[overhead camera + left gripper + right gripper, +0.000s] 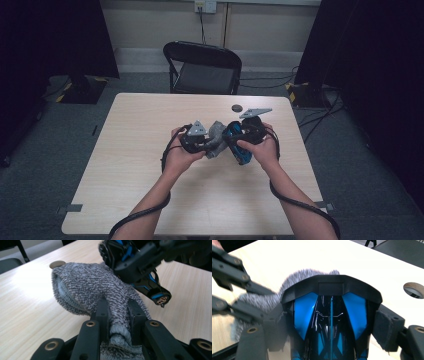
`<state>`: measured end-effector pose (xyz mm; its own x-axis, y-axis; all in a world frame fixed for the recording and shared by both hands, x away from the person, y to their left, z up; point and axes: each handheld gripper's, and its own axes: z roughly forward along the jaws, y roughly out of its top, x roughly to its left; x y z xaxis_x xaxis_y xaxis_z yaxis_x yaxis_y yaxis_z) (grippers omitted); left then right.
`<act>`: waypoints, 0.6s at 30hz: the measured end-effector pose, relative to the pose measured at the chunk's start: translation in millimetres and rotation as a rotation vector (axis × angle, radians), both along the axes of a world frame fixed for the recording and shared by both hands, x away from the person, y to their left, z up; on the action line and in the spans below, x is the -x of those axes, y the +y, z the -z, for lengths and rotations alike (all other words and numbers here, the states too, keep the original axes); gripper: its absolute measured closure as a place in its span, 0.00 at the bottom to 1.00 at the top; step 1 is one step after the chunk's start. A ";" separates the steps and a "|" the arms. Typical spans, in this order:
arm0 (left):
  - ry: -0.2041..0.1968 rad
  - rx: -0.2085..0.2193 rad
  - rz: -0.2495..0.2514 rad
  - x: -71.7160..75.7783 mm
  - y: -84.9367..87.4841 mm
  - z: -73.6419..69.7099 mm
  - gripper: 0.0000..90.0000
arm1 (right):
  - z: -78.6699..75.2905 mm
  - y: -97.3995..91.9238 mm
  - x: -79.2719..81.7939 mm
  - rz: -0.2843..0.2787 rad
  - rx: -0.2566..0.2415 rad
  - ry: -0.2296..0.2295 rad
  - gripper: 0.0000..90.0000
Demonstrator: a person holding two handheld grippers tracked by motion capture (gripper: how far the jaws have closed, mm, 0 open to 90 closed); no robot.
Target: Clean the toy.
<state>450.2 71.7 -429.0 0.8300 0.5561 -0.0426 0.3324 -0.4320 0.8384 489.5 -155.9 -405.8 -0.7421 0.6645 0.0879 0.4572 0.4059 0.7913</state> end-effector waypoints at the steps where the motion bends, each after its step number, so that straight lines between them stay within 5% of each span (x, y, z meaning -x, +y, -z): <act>1: 0.003 -0.004 0.007 0.5 -1.5 1.7 0.83 | -0.6 0.5 0.2 0.003 0.000 -0.003 0.28; 18: 0.040 -0.022 0.071 15.2 -21.4 22.4 0.83 | -5.3 6.0 -6.3 0.025 -0.022 0.003 0.28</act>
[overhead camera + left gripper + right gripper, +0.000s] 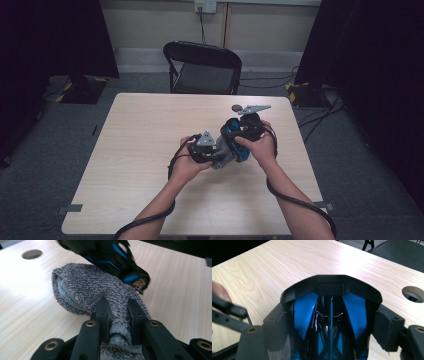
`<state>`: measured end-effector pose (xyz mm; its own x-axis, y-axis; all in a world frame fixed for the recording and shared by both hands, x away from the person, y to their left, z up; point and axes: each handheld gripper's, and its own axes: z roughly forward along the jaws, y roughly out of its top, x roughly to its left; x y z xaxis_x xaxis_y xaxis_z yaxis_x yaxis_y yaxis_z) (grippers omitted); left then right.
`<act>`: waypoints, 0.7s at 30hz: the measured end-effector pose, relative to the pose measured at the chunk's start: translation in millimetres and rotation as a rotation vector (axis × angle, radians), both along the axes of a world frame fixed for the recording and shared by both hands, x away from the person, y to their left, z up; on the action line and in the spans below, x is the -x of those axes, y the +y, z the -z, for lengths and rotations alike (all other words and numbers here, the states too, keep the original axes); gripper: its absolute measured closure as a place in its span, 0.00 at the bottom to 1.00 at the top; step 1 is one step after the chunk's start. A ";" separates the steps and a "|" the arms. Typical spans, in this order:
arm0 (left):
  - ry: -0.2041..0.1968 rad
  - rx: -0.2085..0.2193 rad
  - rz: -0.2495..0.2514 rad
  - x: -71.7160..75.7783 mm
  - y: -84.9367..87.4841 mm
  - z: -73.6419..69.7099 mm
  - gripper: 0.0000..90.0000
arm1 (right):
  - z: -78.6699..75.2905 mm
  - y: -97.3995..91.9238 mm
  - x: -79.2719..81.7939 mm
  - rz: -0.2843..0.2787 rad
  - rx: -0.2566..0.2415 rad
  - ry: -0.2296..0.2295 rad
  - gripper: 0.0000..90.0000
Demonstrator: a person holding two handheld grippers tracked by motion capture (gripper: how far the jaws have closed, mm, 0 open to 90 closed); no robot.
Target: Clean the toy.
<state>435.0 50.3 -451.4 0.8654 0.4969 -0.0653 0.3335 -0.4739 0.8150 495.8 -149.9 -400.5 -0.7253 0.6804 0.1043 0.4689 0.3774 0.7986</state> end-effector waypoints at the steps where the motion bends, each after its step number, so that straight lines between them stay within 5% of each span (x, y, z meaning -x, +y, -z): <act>1: 0.005 -0.001 0.003 0.7 -1.0 1.5 0.83 | -0.2 0.5 -0.4 0.000 0.001 0.000 0.28; 21: 0.038 -0.004 0.058 12.9 -6.0 15.6 0.83 | -9.9 7.1 -4.9 0.007 -0.023 -0.006 0.28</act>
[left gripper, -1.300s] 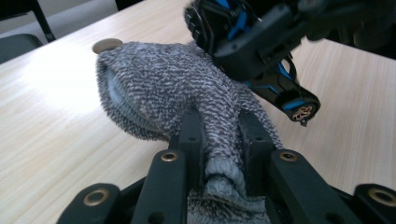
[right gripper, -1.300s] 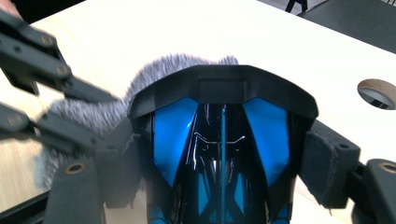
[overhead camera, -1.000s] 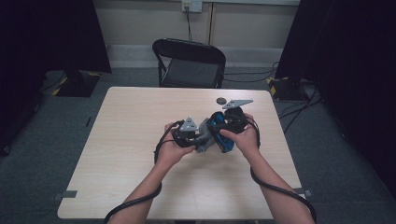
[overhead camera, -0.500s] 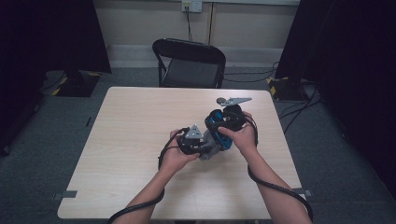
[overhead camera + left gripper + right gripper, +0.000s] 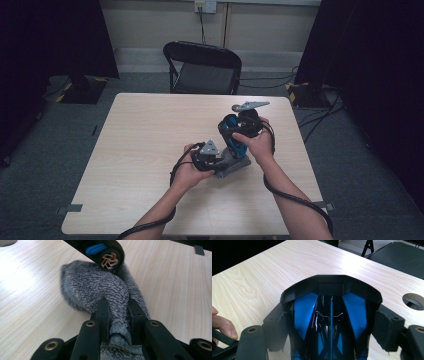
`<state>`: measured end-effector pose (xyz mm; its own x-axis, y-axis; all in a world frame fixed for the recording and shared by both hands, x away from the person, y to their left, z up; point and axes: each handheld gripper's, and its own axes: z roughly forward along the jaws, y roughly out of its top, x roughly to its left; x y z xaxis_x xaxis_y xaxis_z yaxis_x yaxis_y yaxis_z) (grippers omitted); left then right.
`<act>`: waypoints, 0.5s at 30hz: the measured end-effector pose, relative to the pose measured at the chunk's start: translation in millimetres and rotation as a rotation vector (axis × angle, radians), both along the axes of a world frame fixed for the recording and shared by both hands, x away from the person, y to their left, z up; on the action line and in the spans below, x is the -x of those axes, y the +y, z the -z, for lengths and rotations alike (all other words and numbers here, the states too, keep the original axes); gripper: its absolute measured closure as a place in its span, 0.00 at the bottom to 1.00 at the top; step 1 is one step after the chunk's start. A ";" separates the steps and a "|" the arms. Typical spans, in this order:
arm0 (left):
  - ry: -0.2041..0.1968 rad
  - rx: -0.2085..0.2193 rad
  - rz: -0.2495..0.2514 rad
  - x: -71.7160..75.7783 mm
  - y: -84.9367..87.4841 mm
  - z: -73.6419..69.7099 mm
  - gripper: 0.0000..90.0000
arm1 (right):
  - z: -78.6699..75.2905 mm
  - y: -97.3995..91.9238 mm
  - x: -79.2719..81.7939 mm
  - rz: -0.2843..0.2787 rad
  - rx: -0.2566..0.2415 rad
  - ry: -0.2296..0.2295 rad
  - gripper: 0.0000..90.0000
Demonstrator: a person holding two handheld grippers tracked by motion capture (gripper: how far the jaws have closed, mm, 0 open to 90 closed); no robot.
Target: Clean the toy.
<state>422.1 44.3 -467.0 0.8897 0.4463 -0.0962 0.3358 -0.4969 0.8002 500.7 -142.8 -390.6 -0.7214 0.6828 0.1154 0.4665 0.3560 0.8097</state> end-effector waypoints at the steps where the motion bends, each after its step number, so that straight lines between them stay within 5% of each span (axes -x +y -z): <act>1: -0.002 0.001 -0.003 1.1 1.5 -0.3 0.83 | -0.9 -0.5 -0.3 0.000 -0.003 -0.005 0.28; 9: -0.005 -0.008 -0.043 -2.5 21.4 -4.7 0.83 | -3.7 -6.1 -0.5 0.006 -0.015 -0.010 0.28; 15: -0.022 -0.003 -0.131 -12.5 50.7 -13.5 0.83 | -1.2 -11.6 2.0 0.002 -0.011 -0.010 0.28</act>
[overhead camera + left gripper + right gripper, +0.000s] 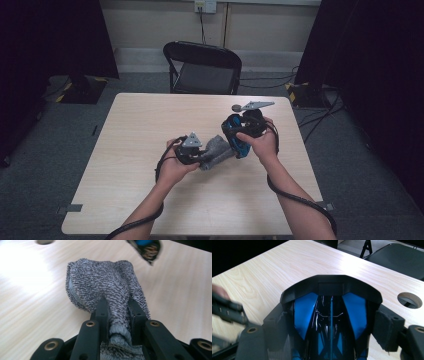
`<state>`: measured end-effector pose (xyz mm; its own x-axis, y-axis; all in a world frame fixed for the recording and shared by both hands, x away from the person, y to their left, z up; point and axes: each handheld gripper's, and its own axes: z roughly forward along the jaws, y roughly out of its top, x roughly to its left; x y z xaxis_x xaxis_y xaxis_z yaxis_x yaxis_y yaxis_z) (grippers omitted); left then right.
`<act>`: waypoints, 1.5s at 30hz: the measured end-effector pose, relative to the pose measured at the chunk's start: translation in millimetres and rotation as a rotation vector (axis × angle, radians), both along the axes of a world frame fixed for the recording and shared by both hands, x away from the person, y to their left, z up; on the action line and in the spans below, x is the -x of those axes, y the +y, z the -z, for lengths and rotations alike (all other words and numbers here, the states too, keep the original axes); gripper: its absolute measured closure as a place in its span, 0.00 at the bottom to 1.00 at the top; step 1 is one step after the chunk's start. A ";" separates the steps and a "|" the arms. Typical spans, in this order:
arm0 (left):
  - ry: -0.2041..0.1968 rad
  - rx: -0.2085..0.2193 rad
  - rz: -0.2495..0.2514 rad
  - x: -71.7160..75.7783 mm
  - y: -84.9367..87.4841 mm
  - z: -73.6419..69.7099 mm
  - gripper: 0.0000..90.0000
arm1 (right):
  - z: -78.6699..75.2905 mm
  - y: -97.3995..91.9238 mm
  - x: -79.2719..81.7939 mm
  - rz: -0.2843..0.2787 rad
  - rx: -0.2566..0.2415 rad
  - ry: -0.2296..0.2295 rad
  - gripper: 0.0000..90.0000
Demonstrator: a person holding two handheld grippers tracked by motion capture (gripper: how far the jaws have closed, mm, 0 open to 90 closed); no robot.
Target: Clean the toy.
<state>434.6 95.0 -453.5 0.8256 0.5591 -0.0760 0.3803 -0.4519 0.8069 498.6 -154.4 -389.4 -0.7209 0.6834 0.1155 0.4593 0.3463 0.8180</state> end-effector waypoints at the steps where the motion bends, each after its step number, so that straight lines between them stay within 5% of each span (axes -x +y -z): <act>1: -0.003 -0.001 -0.010 -1.8 2.9 -1.6 0.83 | 1.0 -0.3 0.6 0.001 0.001 0.003 0.28; 9: -0.037 0.031 -0.062 -15.2 16.6 -20.4 0.83 | 10.4 -2.2 3.4 -0.007 0.002 0.022 0.28; 25: -0.085 0.064 -0.091 -31.2 10.8 -46.0 0.83 | 20.8 -4.7 9.2 -0.028 0.008 0.038 0.28; 45: -0.083 0.080 -0.085 -32.1 -3.1 -45.5 0.83 | 25.6 0.8 12.2 -0.028 0.019 0.035 0.28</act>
